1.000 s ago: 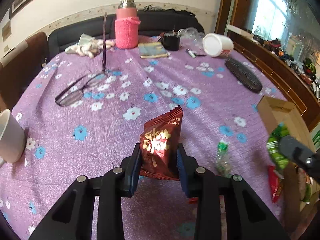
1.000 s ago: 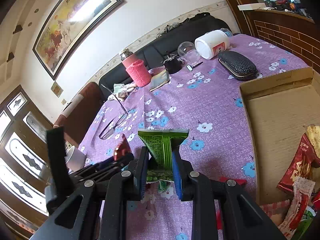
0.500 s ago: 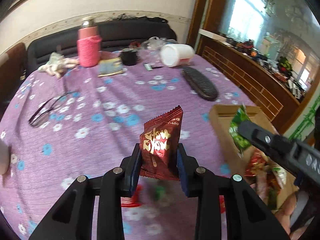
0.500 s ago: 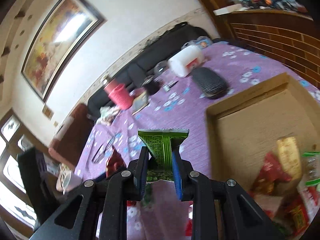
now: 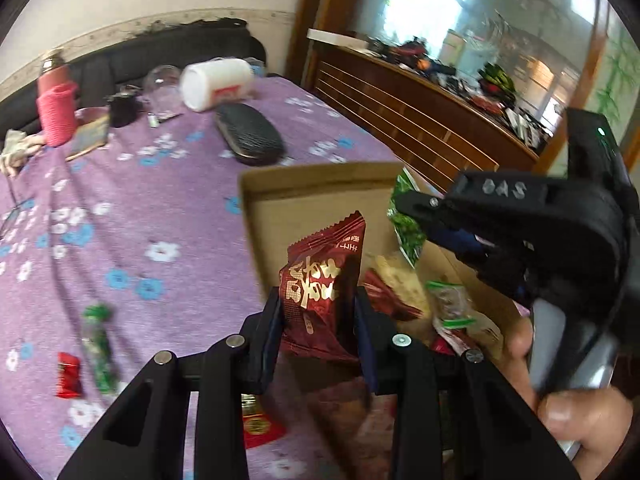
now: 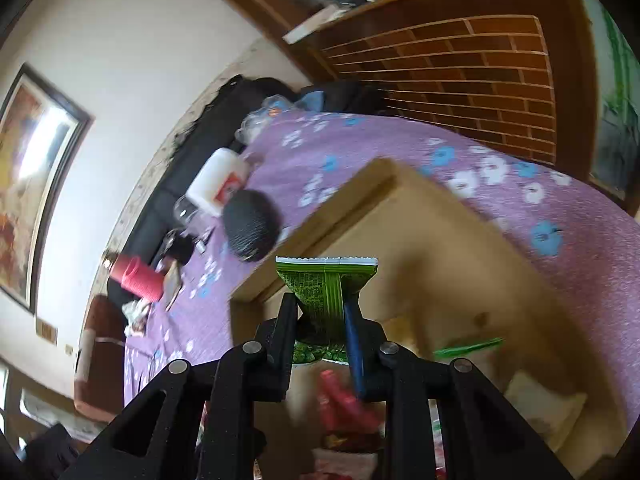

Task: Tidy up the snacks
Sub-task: 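Carry the dark red bag and green pouch over the cardboard tray with both grippers, then release the dark red bag into the tray with the left gripper while the right gripper releases the green pouch, then move back to the table and grasp a small red packet with the left gripper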

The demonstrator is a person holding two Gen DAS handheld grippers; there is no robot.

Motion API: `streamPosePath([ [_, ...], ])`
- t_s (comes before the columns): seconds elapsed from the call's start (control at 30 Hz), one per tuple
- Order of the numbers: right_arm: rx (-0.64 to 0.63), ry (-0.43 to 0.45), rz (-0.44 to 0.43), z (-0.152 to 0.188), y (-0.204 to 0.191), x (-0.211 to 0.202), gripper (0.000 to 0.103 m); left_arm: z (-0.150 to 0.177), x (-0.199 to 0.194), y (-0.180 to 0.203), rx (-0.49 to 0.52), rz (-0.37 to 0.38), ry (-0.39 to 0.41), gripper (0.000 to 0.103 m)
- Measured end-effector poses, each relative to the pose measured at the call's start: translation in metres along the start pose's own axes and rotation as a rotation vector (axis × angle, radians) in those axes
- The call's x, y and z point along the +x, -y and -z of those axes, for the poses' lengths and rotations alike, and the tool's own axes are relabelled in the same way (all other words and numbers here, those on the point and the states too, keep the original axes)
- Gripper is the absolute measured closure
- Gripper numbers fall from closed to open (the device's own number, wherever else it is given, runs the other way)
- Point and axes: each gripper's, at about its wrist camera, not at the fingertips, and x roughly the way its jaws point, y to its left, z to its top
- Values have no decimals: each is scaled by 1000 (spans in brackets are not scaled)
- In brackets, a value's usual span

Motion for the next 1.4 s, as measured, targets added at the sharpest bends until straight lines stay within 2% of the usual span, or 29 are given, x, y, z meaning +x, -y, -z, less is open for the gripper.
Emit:
streamPosePath([
  [0.07,34,-4,17,-5,10,1,79,3,5,7,19,-8,-3,70],
  [0.17,55,-29,32,-7,17,7,79,6,15,12,9,26,-42,70],
  [0.47,37,-58,50,-6,14,17,77,13,22,11,8,13,-55,71],
  [0.67,16,-36,57,-5,9,13,77,14,21,8,5,22,-52,69],
  [0.77,4,-13,67,-6,6,7,71,13,19,8,3,24,-49,67],
  [0.9,-25,36,52,-6,1,-4,71,10,9,5,-9,21,-30,61],
  [1.03,-74,111,-12,-3,-11,-20,71,7,-7,-2,-18,20,-3,60],
  [1.13,-139,135,-62,2,-26,-26,71,7,-22,-13,-24,9,12,60],
  [1.4,-319,27,-212,30,-71,-10,71,17,-70,-75,-103,-62,40,60],
])
